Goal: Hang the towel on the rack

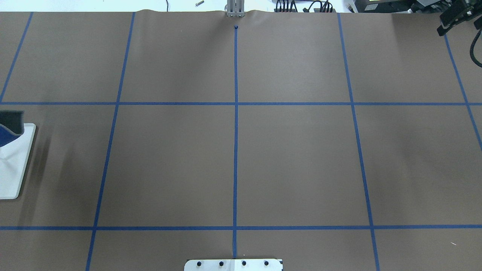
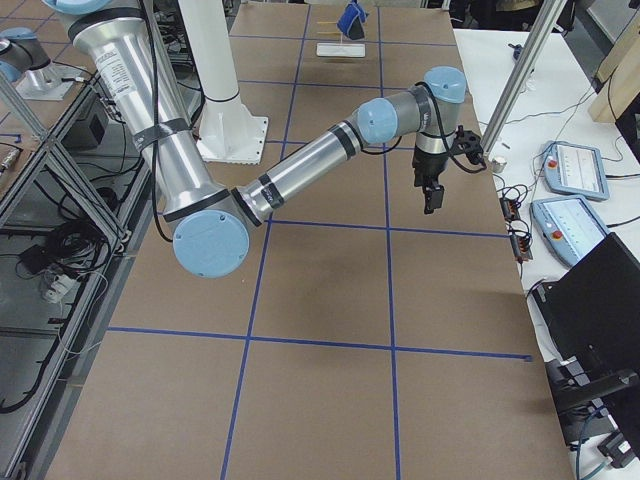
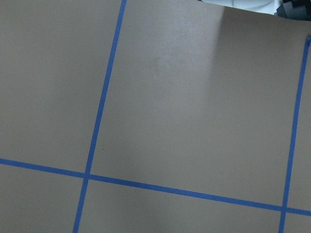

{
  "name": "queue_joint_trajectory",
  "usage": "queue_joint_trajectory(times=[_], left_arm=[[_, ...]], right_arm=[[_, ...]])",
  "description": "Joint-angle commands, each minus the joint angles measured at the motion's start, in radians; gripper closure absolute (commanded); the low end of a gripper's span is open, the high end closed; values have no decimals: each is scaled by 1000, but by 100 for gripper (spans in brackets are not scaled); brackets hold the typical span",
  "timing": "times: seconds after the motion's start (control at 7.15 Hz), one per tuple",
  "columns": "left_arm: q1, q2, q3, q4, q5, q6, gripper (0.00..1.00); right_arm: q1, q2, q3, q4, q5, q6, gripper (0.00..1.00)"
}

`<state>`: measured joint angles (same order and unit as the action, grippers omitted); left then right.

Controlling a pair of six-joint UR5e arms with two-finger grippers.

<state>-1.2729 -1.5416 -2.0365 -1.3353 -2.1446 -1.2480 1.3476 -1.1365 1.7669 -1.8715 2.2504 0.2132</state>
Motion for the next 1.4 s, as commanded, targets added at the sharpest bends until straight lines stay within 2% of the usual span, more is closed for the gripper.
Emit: queue_joint_trajectory(times=[0.0,0.14,0.42,0.7,1.26], left_arm=[[12,1,4,5,0,-2,100],[7,1,-11,28,2,1,100],[-25,27,-82,184,11,182,100],[-31,28,-47,188,69,209,100],[-19,25,-15,180,51,196,100]], right_arm=[[-1,0,17,-6,0,0,0],[-1,-2,17,-6,2,2,0],[-2,-2,25,-8,25,5,0],[-4,-2,31,-8,25,9,0],[-7,-3,39,-8,23,12,0]])
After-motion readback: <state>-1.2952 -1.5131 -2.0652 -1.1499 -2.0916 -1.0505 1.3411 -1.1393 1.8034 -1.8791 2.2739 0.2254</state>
